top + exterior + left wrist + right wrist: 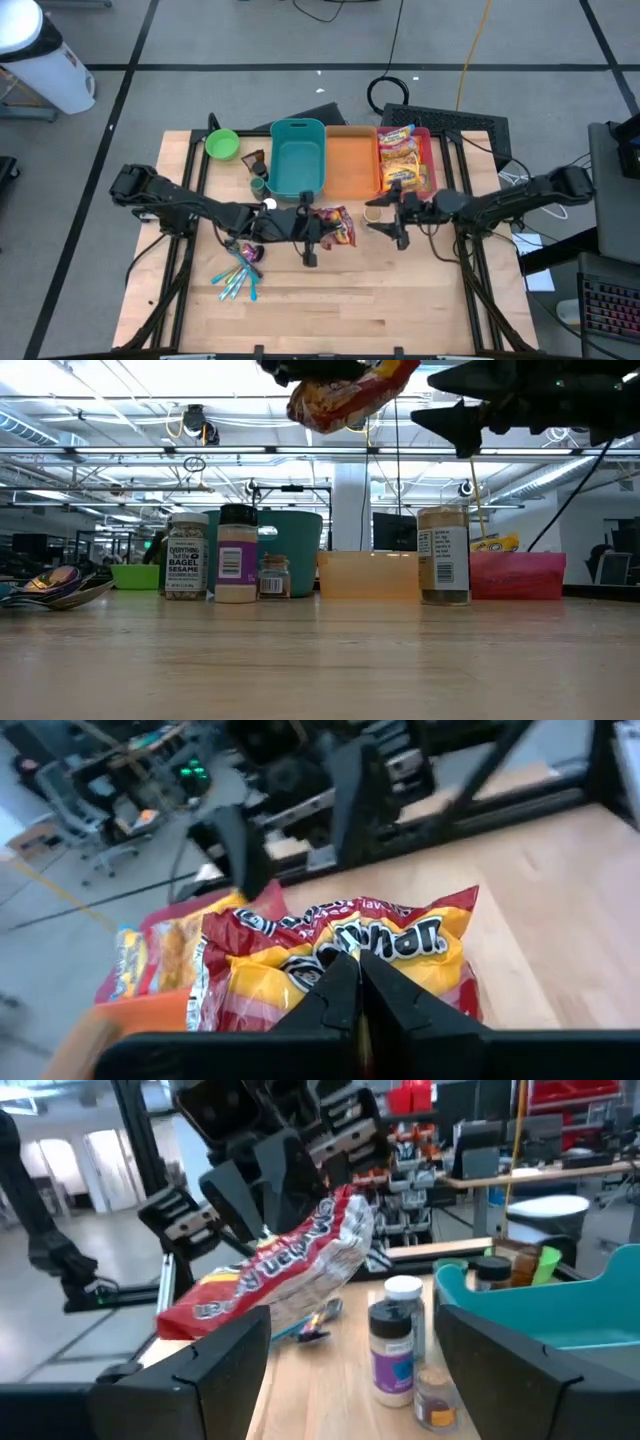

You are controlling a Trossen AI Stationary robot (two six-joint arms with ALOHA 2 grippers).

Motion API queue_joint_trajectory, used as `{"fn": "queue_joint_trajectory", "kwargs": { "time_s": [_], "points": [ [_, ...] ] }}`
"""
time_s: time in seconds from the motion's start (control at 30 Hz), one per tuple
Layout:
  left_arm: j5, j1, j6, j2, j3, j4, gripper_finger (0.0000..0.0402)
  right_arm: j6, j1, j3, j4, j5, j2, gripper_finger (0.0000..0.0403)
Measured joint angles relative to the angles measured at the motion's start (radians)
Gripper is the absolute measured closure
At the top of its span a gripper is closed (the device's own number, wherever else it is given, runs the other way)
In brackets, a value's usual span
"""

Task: Pick & Place Food Item
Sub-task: Put the red noodle pack into the red bin

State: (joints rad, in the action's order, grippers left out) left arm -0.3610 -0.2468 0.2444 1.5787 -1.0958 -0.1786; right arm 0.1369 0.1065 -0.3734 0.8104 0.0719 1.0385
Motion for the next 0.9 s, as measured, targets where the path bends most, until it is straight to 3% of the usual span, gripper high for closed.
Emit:
{"fn": "queue_joint_trajectory", "kwargs": {
  "time_s": [0.3, 0.43, 0.67, 0.9],
  "points": [
    [0.001, -0.001, 0.062, 0.019, 0.000, 0.006, 0.0391, 0.097, 0.000, -0.126, 0.001, -0.032, 0.176, 0.0124],
    [0.002, 0.002, 0.068, 0.032, 0.000, 0.010, 0.0395, 0.148, 0.000, -0.159, 0.000, -0.099, 0.237, 0.0124],
    [-0.007, 0.007, 0.049, 0.032, 0.000, 0.021, 0.0391, 0.166, 0.000, -0.183, -0.001, -0.101, 0.274, 0.0126],
    [-0.007, 0.007, 0.035, 0.032, 0.000, 0.026, 0.0388, 0.166, 0.000, -0.183, 0.004, -0.099, 0.263, 0.0188]
  ]
}}
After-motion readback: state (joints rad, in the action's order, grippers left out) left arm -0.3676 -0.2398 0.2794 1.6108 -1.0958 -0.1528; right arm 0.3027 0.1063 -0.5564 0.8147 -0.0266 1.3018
